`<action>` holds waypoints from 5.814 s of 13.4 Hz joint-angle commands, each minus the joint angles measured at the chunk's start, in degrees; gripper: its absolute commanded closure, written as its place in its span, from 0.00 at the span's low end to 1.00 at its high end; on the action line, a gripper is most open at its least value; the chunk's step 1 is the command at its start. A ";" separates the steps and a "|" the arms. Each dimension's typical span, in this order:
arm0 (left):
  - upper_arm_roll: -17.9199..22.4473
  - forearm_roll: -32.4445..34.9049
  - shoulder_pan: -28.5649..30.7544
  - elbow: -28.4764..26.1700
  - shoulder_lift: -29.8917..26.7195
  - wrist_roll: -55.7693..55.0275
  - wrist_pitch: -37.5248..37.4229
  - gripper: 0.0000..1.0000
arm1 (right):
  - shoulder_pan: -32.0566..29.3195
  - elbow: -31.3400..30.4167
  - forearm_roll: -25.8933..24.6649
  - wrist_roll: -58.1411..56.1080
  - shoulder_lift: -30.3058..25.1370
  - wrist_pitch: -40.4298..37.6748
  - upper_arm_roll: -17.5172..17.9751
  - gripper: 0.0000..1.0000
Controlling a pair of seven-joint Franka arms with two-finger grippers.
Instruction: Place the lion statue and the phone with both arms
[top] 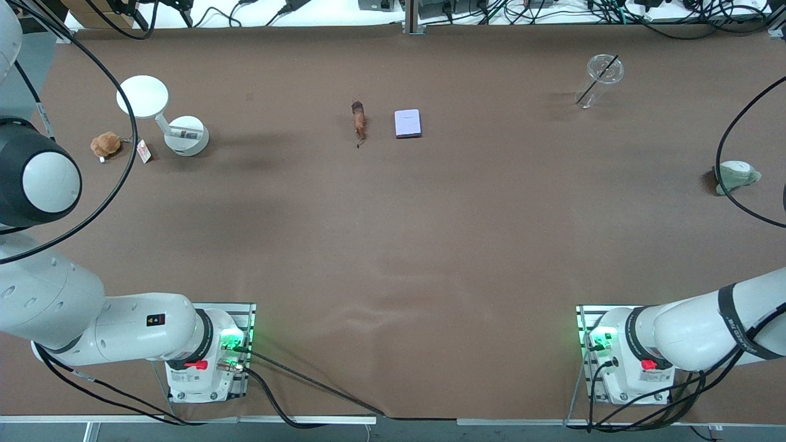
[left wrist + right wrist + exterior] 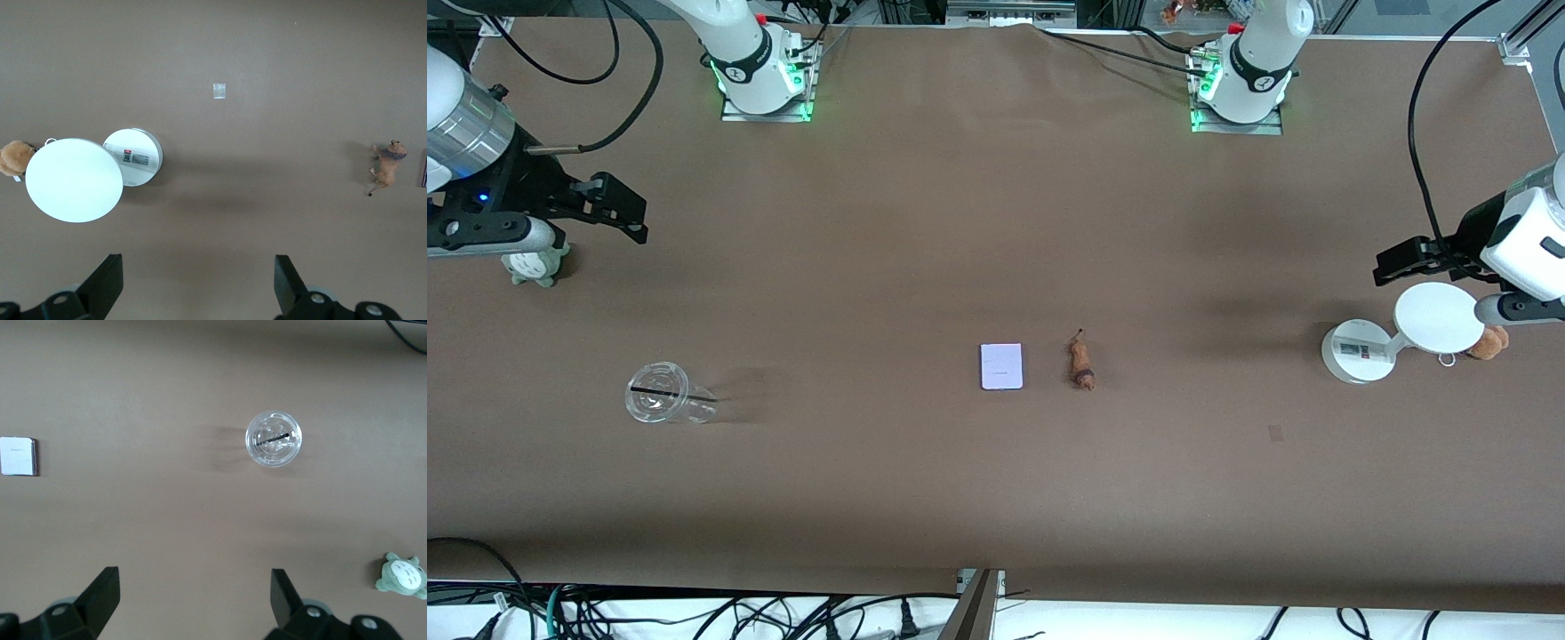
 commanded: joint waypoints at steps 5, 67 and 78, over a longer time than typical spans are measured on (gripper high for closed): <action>0.22 -1.52 -0.29 1.37 0.67 0.49 -0.43 0.00 | 0.36 1.28 0.61 0.17 0.27 -0.34 0.28 0.00; 0.92 17.55 -26.32 -14.27 22.92 -33.73 48.63 1.00 | 22.16 9.71 10.28 23.01 29.79 22.58 1.95 0.00; 0.13 17.64 -4.97 -34.55 9.46 -12.01 52.54 1.00 | 30.33 13.04 6.34 29.70 45.44 41.93 1.60 0.00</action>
